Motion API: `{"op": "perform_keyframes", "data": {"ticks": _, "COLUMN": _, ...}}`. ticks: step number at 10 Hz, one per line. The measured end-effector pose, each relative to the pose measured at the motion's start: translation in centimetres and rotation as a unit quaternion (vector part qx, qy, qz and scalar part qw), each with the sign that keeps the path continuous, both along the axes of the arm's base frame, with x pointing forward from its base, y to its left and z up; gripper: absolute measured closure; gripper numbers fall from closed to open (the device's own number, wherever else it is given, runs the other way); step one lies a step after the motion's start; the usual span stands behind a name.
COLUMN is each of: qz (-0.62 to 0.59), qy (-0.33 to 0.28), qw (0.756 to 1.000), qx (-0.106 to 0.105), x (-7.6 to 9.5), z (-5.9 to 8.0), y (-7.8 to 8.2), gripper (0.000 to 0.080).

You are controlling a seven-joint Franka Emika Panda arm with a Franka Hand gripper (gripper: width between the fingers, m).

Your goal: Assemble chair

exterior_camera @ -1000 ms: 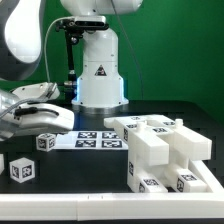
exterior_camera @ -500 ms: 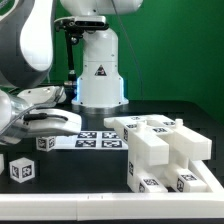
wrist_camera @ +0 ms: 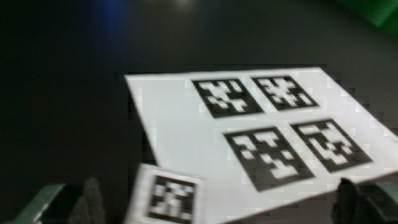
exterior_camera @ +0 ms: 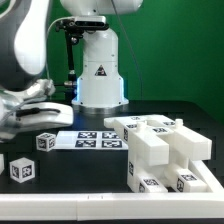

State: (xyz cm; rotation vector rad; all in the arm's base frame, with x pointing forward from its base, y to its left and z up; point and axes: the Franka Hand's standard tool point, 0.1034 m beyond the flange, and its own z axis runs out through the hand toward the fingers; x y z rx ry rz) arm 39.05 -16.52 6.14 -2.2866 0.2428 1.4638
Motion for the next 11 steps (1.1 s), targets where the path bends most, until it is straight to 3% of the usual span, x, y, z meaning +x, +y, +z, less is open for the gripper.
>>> {"op": "perform_keyframes", "data": {"ticks": 2, "qz": 0.029, "qy": -0.012, "qw": 0.999, "qx": -0.021, "x": 0.2, "z": 0.8, "y": -0.6, "gripper": 0.0151}}
{"op": "perform_keyframes", "data": {"ticks": 7, "qz": 0.037, "qy": -0.021, "qw": 0.999, "qx": -0.017, "x": 0.1, "z": 0.3, "y": -0.1, "gripper": 0.0151}}
{"op": "perform_keyframes", "data": {"ticks": 9, "qz": 0.033, "qy": -0.041, "qw": 0.996, "qx": -0.071, "x": 0.8, "z": -0.5, "y": 0.5, "gripper": 0.0151}}
{"op": "perform_keyframes", "data": {"ticks": 10, "qz": 0.009, "qy": -0.057, "qw": 0.995, "qx": -0.076, "x": 0.7, "z": -0.8, "y": 0.2, "gripper": 0.0151}}
{"op": "perform_keyframes", "data": {"ticks": 11, "qz": 0.009, "qy": -0.065, "qw": 0.996, "qx": -0.065, "x": 0.4, "z": -0.8, "y": -0.5, "gripper": 0.0151}}
